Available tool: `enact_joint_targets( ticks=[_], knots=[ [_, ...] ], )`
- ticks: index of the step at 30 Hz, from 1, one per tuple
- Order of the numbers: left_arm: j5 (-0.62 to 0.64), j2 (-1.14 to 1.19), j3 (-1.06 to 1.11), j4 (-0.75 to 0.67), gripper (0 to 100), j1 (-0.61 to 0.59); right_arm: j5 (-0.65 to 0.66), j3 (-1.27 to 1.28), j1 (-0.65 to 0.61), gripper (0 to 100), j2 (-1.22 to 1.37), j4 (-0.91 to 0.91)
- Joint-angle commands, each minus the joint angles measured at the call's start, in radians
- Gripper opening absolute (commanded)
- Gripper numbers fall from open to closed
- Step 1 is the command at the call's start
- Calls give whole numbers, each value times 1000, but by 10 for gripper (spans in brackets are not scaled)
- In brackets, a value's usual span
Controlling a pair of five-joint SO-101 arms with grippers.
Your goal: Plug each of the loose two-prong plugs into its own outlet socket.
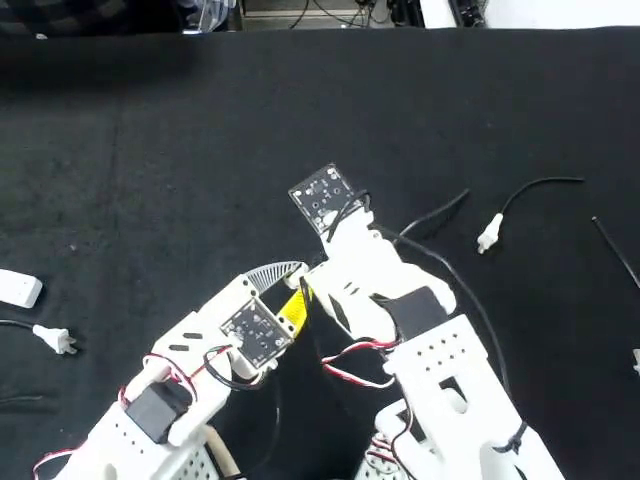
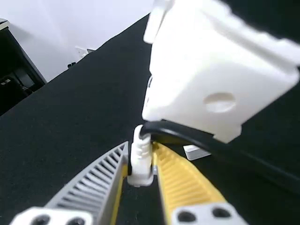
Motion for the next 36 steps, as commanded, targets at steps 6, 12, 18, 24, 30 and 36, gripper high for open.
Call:
enact_joint_targets(
  ticks=[6, 12, 18, 24, 30, 36],
  knots=[
    [6, -12, 18, 44, 29, 25, 12, -64, 2, 21, -21, -34],
    [6, -12, 18, 46, 29, 25, 12, -64, 115, 21, -16, -138],
    [6, -12, 18, 46, 29, 22, 8, -61, 81, 15, -18, -110],
    [3, -12, 18, 46, 29, 16, 5, -82, -55, 11, -22, -40],
    [3, -12, 18, 46, 29, 13, 5, -134, -114, 11, -22, 63],
    [5, -12, 18, 43, 29, -7, 11, -206, -150, 12, -22, 181]
  ],
)
